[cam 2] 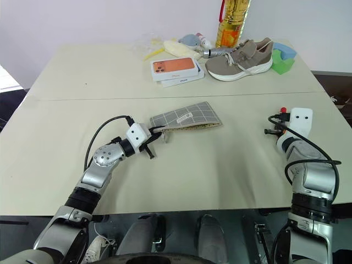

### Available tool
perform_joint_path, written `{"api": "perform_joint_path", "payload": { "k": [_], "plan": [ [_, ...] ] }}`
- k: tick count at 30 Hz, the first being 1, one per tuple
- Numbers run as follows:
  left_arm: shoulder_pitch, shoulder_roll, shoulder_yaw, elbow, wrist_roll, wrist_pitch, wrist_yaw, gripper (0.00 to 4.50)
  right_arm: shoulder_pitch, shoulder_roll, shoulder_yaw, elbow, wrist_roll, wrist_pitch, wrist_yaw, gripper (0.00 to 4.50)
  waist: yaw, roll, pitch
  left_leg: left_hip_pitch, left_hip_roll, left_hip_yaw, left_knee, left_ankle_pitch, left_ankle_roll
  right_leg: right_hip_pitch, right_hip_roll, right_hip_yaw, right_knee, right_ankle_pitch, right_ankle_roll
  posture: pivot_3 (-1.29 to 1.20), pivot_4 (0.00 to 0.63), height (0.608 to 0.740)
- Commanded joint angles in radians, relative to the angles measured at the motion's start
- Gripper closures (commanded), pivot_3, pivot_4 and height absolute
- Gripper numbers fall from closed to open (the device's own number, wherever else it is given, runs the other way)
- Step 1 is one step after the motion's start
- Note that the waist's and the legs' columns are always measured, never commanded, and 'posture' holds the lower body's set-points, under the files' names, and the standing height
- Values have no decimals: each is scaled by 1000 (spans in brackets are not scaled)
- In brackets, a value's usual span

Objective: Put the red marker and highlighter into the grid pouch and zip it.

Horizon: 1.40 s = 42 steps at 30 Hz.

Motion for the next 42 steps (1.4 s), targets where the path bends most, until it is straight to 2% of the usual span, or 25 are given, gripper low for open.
{"api": "perform_joint_path", "payload": {
  "k": [1,3,9,12,15,17,22,27,33,38,42],
  "plan": [
    [-19,-2,11,-15,-11,-8,1,4500,-3,-26,-10,-34,-26,-18,-20,2113,0,0,0,0,0,0,0,0,0,0,0,0,0,0,0,0,150,740],
    [-21,-3,11,-14,-11,-9,0,4500,-7,-27,-11,-25,-29,-14,-23,1092,0,0,0,0,0,0,0,0,0,0,0,0,0,0,0,0,150,740],
    [-29,-6,10,-10,-11,-10,1,4500,-41,-6,-42,29,19,53,-25,1092,0,0,0,0,0,0,0,0,0,0,0,0,0,0,0,0,150,740],
    [-26,-5,12,-14,-10,-9,2,4500,-55,-12,-40,57,19,42,-24,1961,0,0,0,0,0,0,0,0,0,0,0,0,0,0,0,0,150,740],
    [-23,-3,13,-16,-10,-8,3,4500,-61,-18,-37,63,18,36,-22,3573,0,0,0,0,0,0,0,0,0,0,0,0,0,0,0,0,150,740],
    [-22,-3,14,-17,-10,-7,4,4500,-63,-21,-35,61,16,32,-22,4121,0,0,0,0,0,0,0,0,0,0,0,0,0,0,0,0,150,740],
    [-19,1,30,-15,-19,0,11,4500,-27,-85,39,-48,-19,-14,45,4120,0,0,0,0,0,0,0,0,0,0,0,0,0,0,0,0,150,740],
    [-41,16,57,10,-31,1,9,4500,105,-230,177,-262,-42,-201,294,4120,0,0,0,0,0,0,0,0,0,-1,1,0,0,0,0,0,150,740],
    [-59,26,68,38,-37,-9,0,4500,226,-288,185,-465,66,-255,505,4120,1,0,1,0,0,-1,0,0,0,0,1,0,-1,0,0,0,150,740],
    [-68,22,62,46,-35,-16,-1,4500,232,-294,240,-525,78,-232,550,4120,1,-1,1,0,0,-1,0,0,0,0,0,0,-1,0,0,0,150,740],
    [-65,16,56,39,-34,-18,-2,4500,212,-303,292,-492,31,-242,550,4120,2,-1,1,0,0,-1,0,0,0,0,0,0,-1,0,0,0,150,740]
  ]
}}
